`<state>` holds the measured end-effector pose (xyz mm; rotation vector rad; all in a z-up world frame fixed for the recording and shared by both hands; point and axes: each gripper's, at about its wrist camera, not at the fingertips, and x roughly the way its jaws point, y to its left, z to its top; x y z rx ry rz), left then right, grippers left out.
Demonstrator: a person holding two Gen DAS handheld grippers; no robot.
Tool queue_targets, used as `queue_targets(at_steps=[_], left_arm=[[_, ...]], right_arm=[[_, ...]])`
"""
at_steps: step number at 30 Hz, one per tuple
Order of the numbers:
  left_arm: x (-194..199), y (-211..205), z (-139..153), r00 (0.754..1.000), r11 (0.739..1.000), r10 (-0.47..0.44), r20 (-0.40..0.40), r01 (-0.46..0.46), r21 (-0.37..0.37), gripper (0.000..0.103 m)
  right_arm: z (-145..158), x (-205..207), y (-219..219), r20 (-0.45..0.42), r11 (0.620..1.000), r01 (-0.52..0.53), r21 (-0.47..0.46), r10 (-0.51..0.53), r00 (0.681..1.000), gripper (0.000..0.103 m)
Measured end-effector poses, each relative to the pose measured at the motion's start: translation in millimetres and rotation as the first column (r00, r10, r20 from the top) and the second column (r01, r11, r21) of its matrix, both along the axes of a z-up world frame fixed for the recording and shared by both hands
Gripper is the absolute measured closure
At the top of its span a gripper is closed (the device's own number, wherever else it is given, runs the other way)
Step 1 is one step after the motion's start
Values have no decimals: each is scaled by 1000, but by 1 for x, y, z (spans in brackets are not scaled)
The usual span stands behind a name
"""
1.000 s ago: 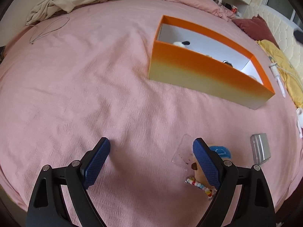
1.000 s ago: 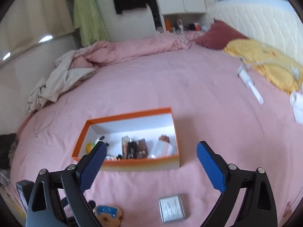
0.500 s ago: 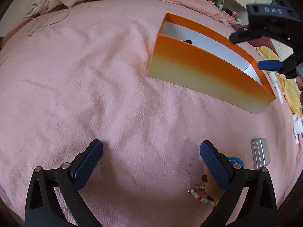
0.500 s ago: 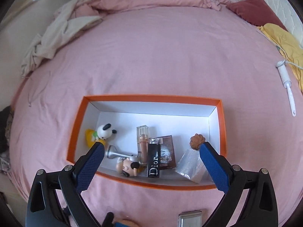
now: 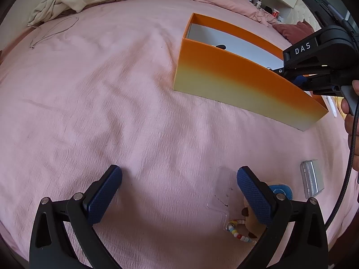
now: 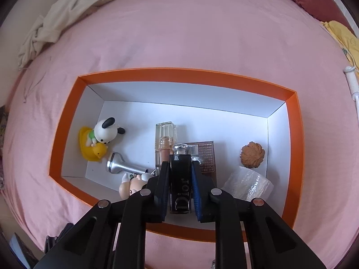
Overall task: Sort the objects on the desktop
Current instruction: 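Reach into the box and grasp the black Dior lipstick with the right tool, then place the Dior lipstick on the bedspread beside the tin with the right tool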
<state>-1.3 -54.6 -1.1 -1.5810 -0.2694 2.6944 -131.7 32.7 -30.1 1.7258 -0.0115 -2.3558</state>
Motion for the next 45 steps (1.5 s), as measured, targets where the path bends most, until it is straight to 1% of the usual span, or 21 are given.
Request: queue_targets(at_steps=[5,8,11,14,17,19,22,24,25,27,29,30,31,32,33,35,36,38,40,43,45], left_arm=[[0,7,-3,1000,998,-15,7,15,-54,1],[1,7,-3,1000,998,-8,5,8,-54,1],[0,9,-3,1000,997,-12,4,13,-73,1],[2,7,1,1000,998,-9,11,9,-65,1],[4,-7,14,999,999,39,8,-39,-12,1],[5,-16,28,998,997,67,1,-67,35,1],[1,-17,62,996,995,73,-53,-69,72,1],[-11,-9,88,995,997,35,-93,-28,75,1],[-21,-3,98,995,998,7,-98,-1,66,1],[-43,10,116,994,997,-61,-93,66,46,1],[-70,25,127,987,990,-136,-81,138,19,1],[-85,33,132,982,985,-174,-74,175,4,1],[-98,42,135,976,978,-208,-57,208,-15,1],[-108,52,133,971,971,-239,-18,238,-35,1],[-119,60,128,961,960,-277,24,277,-43,1],[-141,76,118,932,934,-346,106,353,-60,1],[-148,82,113,920,920,-367,134,381,-95,1],[-161,91,100,903,880,-383,193,421,-222,1],[-170,97,84,883,824,-397,251,463,-327,1],[-178,97,60,851,766,-419,316,518,-380,1],[-180,97,46,825,734,-438,357,558,-387,1]], right_arm=[[19,10,16,-59,993,33,-116,-40,997,85],[38,21,34,-110,984,59,-166,-78,991,85],[55,44,54,-163,971,90,-221,-128,978,85],[62,71,80,-195,959,150,-241,-199,960,85],[53,98,102,-202,951,217,-221,-262,944,85],[41,107,118,-178,950,257,-176,-288,941,85],[14,110,137,-112,949,299,-103,-310,944,85],[-2,110,146,-68,945,314,-85,-320,945,85],[-10,111,150,-46,944,321,-77,-325,944,85],[-22,114,158,-9,941,330,-73,-331,944,85],[-33,114,159,10,943,326,-68,-326,945,85],[-33,114,159,8,945,321,-63,-321,947,85],[-34,113,158,5,947,316,-57,-316,949,84],[-34,113,158,4,949,312,-55,-312,950,82],[-33,113,159,6,948,310,-67,-310,951,77],[-31,113,160,8,946,311,-94,-312,950,71],[-31,114,162,8,942,316,-110,-317,948,69],[-31,116,166,9,934,329,-138,-331,943,69],[-32,117,169,12,928,337,-157,-340,940,68],[-32,117,173,20,925,336,-177,-338,941,66],[-32,117,178,28,920,339,-196,-341,940,66]])
